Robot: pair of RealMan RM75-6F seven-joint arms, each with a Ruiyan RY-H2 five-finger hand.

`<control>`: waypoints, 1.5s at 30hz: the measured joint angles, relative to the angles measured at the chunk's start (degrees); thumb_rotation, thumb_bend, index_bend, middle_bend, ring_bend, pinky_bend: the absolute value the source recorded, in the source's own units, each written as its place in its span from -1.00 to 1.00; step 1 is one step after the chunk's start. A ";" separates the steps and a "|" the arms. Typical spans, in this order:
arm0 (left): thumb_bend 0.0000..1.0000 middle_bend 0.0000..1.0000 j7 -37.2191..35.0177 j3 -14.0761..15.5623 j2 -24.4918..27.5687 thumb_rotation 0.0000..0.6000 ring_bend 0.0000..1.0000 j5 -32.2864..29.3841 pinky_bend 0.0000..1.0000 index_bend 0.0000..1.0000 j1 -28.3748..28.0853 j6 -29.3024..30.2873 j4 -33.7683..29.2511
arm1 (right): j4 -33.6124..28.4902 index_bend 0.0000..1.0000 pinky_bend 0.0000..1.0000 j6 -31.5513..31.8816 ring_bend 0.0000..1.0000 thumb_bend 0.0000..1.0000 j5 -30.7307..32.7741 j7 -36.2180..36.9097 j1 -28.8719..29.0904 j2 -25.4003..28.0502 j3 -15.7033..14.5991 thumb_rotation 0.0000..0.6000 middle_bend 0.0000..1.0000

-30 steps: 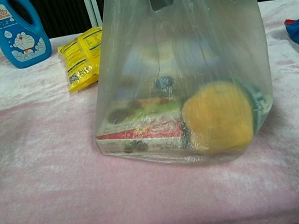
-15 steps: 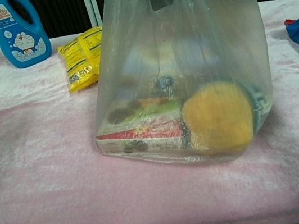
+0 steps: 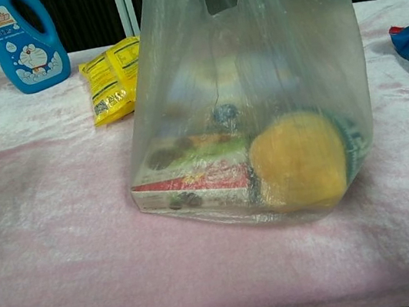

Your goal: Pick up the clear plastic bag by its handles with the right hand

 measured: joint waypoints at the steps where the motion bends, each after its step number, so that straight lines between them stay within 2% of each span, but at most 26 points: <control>1: -1.00 -1.00 -0.02 0.01 0.01 1.00 -1.00 0.00 -0.98 -1.00 -0.01 -0.03 0.00 | -0.57 -0.95 -0.66 -0.51 -0.73 -0.72 0.44 -0.64 0.51 -0.52 0.06 1.00 -0.75; 7: -1.00 -1.00 -0.19 0.02 0.03 1.00 -1.00 -0.11 -0.97 -1.00 -0.18 -0.48 0.01 | -2.01 -0.93 -0.66 -2.72 -0.73 -0.70 3.43 -3.80 3.38 -4.15 0.70 1.00 -0.75; 10: -1.00 -1.00 -0.33 0.05 0.05 1.00 -1.00 -0.21 -0.97 -1.00 -0.30 -0.81 0.00 | -2.11 -0.79 -0.58 -3.66 -0.64 -0.69 5.34 -5.51 5.06 -6.18 1.34 1.00 -0.66; 12: -1.00 -1.00 -0.36 0.09 0.05 1.00 -1.00 -0.24 -0.97 -1.00 -0.37 -0.99 -0.01 | -2.14 -0.72 -0.53 -4.01 -0.59 -0.67 6.97 -6.52 6.33 -7.77 2.25 1.00 -0.60; 18: -1.00 -1.00 -0.60 0.32 0.15 1.00 -1.00 -0.50 -0.97 -1.00 -0.55 -1.82 -0.20 | -2.08 -0.60 -0.53 -3.67 -0.51 -0.67 11.42 -11.01 10.79 -12.48 6.69 1.00 -0.52; 24: -1.00 -1.00 -0.79 0.43 0.31 1.00 -1.00 -0.62 -0.97 -1.00 -0.65 -2.21 -0.46 | -2.14 -0.58 -0.53 -1.57 -0.51 -0.66 14.59 -15.88 14.36 -16.14 9.88 1.00 -0.52; 29: -1.00 -1.00 -0.78 0.53 0.40 1.00 -1.00 -0.63 -0.97 -1.00 -0.63 -2.28 -0.72 | -2.18 -0.57 -0.53 0.31 -0.50 -0.66 14.61 -16.63 14.69 -17.72 9.81 1.00 -0.51; 33: -1.00 -1.00 -0.49 0.66 0.39 1.00 -1.00 -0.31 -0.97 -1.00 -0.51 -1.97 -0.95 | -2.18 -0.51 -0.52 0.32 -0.43 -0.65 14.38 -15.97 14.76 -18.76 8.82 1.00 -0.43; 45: -1.00 -1.00 -0.48 0.82 0.34 1.00 -1.00 -0.31 -0.97 -1.00 -0.55 -2.26 -0.98 | -2.18 -0.48 -0.44 1.03 -0.39 -0.65 15.61 -18.38 17.33 -22.39 9.50 1.00 -0.39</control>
